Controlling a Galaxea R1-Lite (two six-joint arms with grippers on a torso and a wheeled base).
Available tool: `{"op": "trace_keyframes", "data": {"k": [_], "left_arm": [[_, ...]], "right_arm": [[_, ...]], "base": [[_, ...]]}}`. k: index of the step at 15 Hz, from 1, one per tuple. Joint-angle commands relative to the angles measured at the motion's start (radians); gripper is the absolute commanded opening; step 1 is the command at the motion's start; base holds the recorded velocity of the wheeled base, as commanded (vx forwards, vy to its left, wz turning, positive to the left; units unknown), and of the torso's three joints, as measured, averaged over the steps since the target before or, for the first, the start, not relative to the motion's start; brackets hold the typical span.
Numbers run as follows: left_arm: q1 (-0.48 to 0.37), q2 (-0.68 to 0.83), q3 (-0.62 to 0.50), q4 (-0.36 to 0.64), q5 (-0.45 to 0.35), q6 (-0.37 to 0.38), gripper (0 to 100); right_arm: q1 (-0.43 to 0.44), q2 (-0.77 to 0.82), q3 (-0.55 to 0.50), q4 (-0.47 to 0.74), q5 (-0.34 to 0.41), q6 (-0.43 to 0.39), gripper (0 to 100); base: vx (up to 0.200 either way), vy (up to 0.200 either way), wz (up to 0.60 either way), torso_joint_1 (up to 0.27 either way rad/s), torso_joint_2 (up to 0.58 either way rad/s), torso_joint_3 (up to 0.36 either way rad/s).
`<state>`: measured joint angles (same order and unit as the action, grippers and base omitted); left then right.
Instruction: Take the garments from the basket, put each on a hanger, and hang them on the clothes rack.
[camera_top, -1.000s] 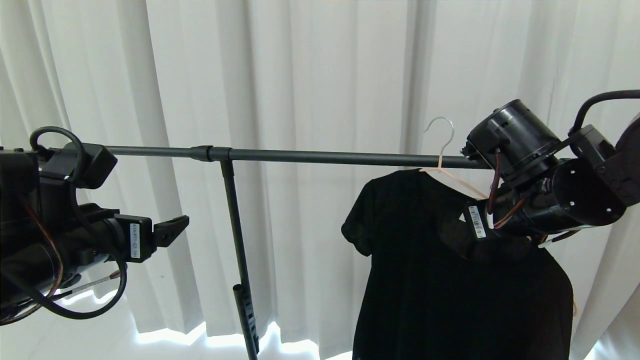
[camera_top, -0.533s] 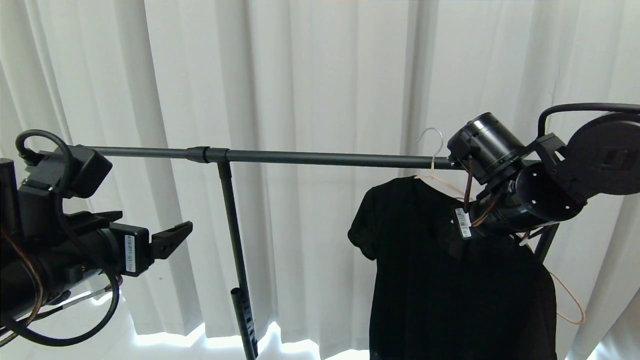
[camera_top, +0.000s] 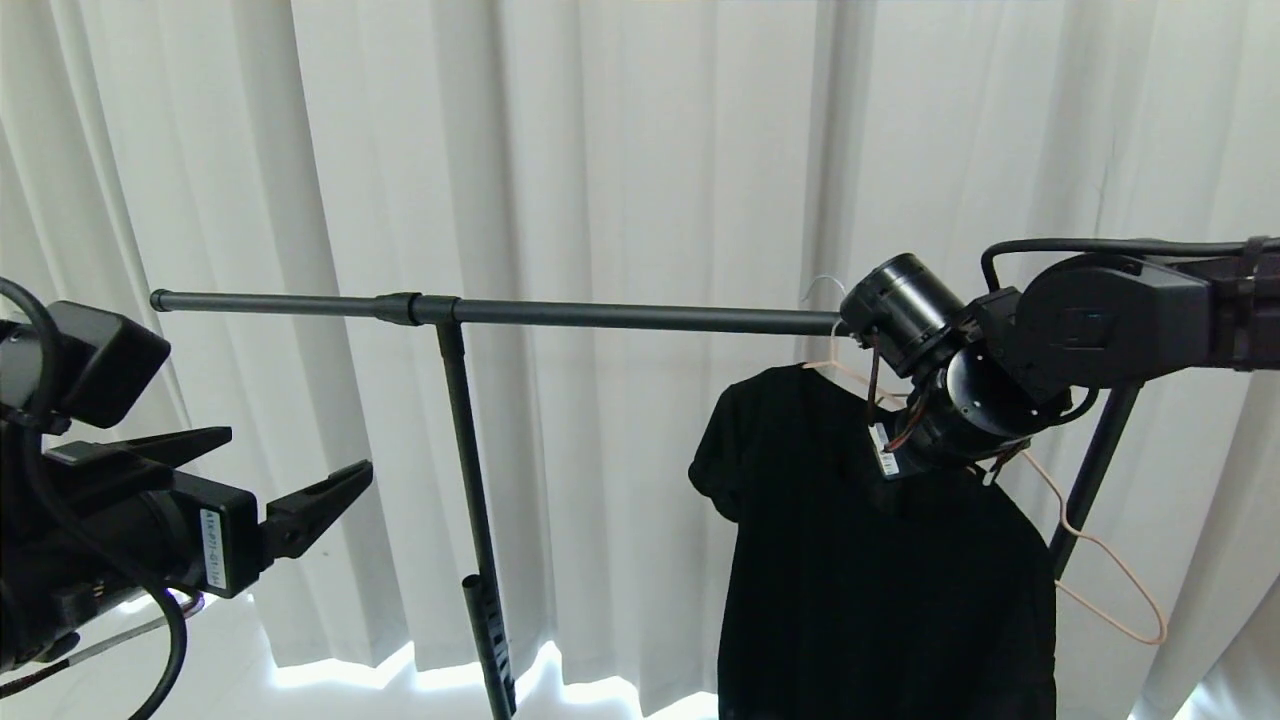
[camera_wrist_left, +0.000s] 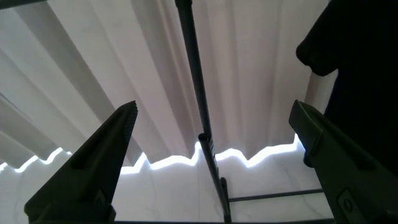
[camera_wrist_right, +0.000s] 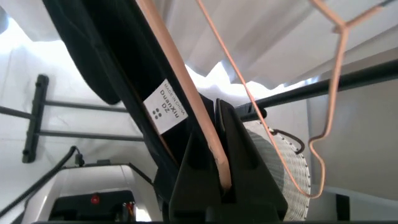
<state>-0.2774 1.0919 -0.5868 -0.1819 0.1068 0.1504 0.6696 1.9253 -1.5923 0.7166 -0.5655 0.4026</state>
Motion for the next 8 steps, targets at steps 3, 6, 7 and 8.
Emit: {"op": "trace_keyframes", "data": {"k": [3,6,7,8], "left_arm": [[-0.022,-0.006,0.002,-0.001,0.001,0.0,100],[-0.034,-0.009,0.008,-0.001,0.001,0.0,100],[-0.035,-0.012,0.01,-0.001,0.001,0.0,100],[-0.034,-0.014,0.01,-0.001,0.001,0.0,100]], "right_arm": [[0.007,0.018,0.003,0.003,-0.001,-0.001,0],[0.015,0.023,0.003,0.003,-0.001,0.001,0],[0.018,0.023,0.003,0.003,-0.001,-0.001,0],[0.019,0.023,0.003,0.003,-0.001,-0.001,0]], "base": [[0.0,0.0,0.0,0.0,0.0,0.0],[0.0,0.0,0.0,0.0,0.0,0.0],[0.0,0.0,0.0,0.0,0.0,0.0],[0.0,0.0,0.0,0.0,0.0,0.0]]}}
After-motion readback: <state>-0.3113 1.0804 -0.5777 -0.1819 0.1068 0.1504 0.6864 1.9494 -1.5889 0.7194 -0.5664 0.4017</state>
